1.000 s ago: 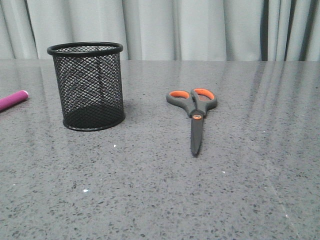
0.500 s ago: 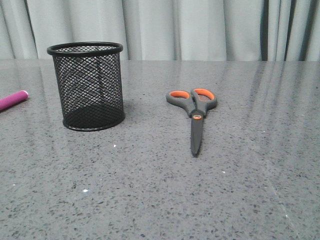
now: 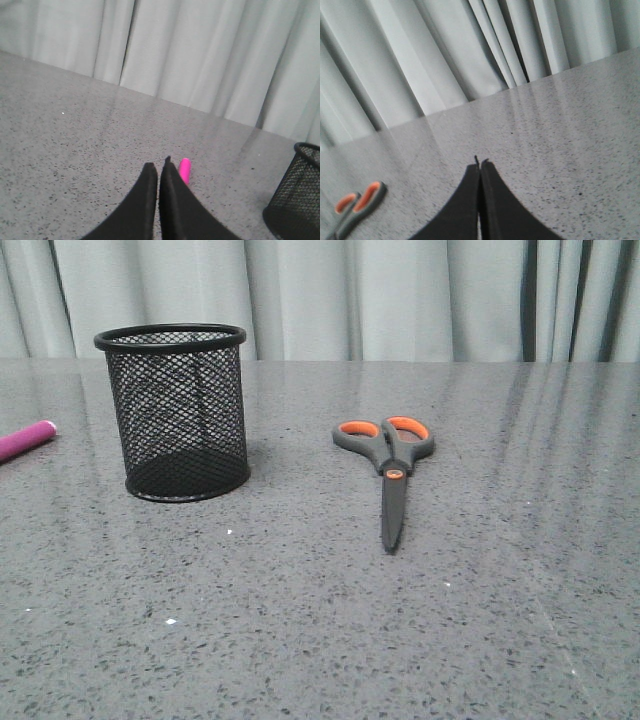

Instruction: Put pen and scissors into bin

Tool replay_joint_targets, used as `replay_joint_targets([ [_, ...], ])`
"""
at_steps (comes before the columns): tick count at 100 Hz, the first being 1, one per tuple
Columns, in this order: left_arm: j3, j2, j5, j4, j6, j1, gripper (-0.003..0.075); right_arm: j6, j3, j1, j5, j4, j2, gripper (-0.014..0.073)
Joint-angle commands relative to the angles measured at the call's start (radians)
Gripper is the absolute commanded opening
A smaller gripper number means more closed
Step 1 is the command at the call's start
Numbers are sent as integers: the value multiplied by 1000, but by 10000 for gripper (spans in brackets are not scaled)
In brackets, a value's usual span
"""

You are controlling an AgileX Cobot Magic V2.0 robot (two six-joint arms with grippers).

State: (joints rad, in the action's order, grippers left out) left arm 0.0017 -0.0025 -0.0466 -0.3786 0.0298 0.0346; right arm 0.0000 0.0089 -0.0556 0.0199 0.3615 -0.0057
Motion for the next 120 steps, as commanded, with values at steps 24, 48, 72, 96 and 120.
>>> replay_joint_targets([
  [24, 16, -27, 155, -455, -8, 0, -22, 0, 13, -4, -97, 207, -21, -75],
  [48, -21, -17, 97, -478, -8, 0, -22, 0, -70, -4, 102, 209, 20, -57],
  [72, -216, 133, -112, -235, -2, 0, -22, -49, -257, -4, 299, 119, 239, -57],
  [96, -557, 419, -463, 117, -2, 0, -22, -84, -499, 11, 469, 10, 502, -57],
  [120, -711, 610, -595, 156, -2, 0, -21, -84, -553, 11, 474, 49, 586, -57],
])
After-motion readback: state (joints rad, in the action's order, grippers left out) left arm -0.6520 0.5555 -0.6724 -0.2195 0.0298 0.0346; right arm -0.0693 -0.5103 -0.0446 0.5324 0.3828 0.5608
